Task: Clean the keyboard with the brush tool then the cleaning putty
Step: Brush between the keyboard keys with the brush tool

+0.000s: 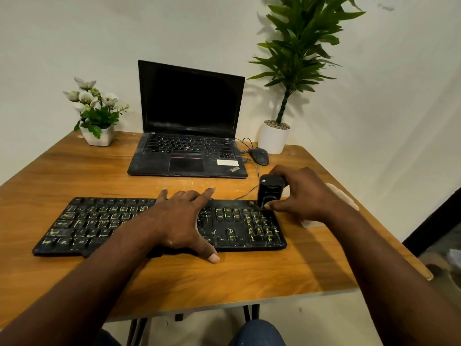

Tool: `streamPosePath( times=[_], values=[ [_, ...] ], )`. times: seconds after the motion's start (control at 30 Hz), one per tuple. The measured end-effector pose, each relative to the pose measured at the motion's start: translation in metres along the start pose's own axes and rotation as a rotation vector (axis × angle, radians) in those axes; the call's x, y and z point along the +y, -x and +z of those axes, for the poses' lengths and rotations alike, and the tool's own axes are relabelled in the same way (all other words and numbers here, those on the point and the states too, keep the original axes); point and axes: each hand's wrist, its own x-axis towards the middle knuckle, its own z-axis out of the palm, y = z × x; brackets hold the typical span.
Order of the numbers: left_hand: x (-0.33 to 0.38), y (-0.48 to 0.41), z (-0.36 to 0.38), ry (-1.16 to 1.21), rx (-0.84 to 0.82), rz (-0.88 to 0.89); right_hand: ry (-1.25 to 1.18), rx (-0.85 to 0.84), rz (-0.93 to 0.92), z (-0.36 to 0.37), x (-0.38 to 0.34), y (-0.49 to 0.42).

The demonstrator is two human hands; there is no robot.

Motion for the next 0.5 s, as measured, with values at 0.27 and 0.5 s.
streamPosePath(
  times=[0.27, 0.5],
  values=[
    [0.000, 0.002, 0.001, 0.013, 0.003, -0.003, 0.151, -0.014, -0.005, -0.009, 0.012, 0.005],
    [0.003, 0.003, -0.002, 0.018, 0.003, 0.001, 0.003, 0.001, -0.060, 0.016, -0.009, 0.001]
  ],
)
